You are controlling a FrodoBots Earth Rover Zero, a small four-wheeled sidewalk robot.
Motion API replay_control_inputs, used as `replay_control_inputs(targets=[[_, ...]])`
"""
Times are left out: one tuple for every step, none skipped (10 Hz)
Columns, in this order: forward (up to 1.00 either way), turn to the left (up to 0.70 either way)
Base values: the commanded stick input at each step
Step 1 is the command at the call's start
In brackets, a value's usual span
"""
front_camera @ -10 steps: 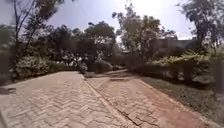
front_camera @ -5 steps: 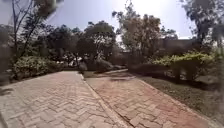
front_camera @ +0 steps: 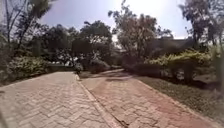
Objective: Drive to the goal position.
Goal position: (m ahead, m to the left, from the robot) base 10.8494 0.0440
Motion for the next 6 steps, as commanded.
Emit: replay_control_inputs(targets=[[0.3, 0.0], [0.3, 0.0], [0.3, 0.0], [0.3, 0.0], [0.3, 0.0], [0.3, 0.0]])
